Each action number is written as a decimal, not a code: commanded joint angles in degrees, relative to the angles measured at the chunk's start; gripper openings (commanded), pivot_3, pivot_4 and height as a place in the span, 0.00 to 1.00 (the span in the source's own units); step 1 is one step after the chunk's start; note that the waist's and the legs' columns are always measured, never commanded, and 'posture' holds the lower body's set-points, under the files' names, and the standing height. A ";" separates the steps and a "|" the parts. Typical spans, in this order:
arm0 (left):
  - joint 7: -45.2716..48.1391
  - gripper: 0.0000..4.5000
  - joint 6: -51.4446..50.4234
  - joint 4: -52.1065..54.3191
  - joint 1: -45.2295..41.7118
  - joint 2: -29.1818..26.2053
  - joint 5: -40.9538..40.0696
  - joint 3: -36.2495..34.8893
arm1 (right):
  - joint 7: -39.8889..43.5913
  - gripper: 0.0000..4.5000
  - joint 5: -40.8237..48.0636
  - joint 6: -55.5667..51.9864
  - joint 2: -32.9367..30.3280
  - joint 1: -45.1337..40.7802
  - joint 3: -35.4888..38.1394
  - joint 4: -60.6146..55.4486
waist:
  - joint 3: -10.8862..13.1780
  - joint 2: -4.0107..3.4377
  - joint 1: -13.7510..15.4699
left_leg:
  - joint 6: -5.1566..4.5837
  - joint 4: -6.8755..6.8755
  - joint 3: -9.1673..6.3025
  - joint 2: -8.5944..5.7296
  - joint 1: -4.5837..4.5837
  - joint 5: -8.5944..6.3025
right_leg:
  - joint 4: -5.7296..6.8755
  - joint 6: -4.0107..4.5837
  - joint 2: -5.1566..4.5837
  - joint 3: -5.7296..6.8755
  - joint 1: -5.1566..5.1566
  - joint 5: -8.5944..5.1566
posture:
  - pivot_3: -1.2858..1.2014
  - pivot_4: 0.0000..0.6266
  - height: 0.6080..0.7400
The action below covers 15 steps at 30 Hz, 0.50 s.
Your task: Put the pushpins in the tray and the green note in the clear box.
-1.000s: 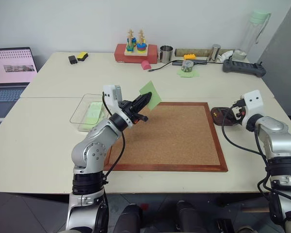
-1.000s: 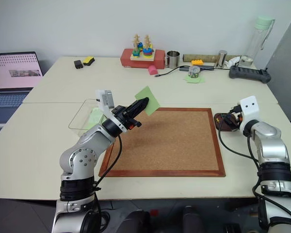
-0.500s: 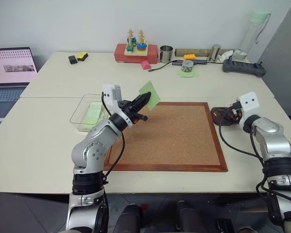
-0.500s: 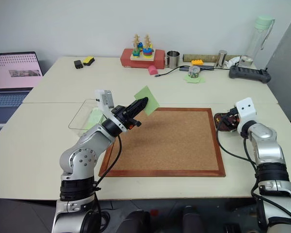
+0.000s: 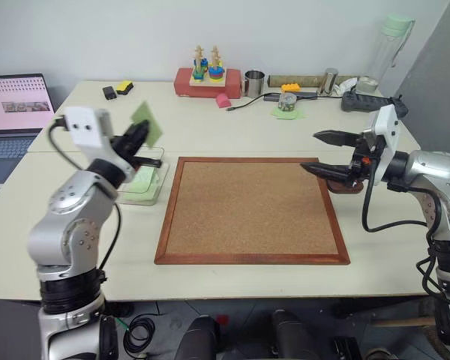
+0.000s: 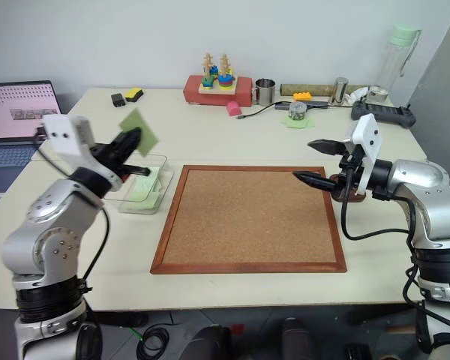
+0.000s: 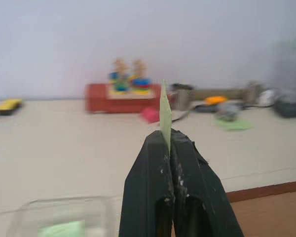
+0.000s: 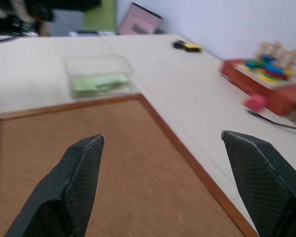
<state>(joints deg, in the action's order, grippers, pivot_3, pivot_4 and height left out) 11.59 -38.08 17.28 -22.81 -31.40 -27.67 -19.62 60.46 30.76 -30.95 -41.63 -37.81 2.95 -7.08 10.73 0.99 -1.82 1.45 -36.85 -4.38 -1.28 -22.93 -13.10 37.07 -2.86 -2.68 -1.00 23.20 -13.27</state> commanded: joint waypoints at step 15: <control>3.14 0.23 -1.44 -9.84 -1.78 -3.30 3.26 -1.53 | 3.61 0.90 2.27 -4.29 -0.38 -1.42 -5.31 -5.72 | 0.06 0.16 1.53 | 0.01 0.01 -0.03 0.00 -0.08 -0.01 | -0.08 0.10 -0.24 0.11 0.02 0.06 | 0.52 0.24 1.00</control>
<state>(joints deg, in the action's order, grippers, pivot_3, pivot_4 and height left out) 13.12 -39.68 6.10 -23.30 -32.57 -24.00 -20.55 64.08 32.24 -35.10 -41.54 -39.05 -3.43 -10.22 10.79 1.15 -0.29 1.46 -36.84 -4.41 -1.28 -23.01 -13.11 36.99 -2.76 -2.92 -0.89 23.22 -13.21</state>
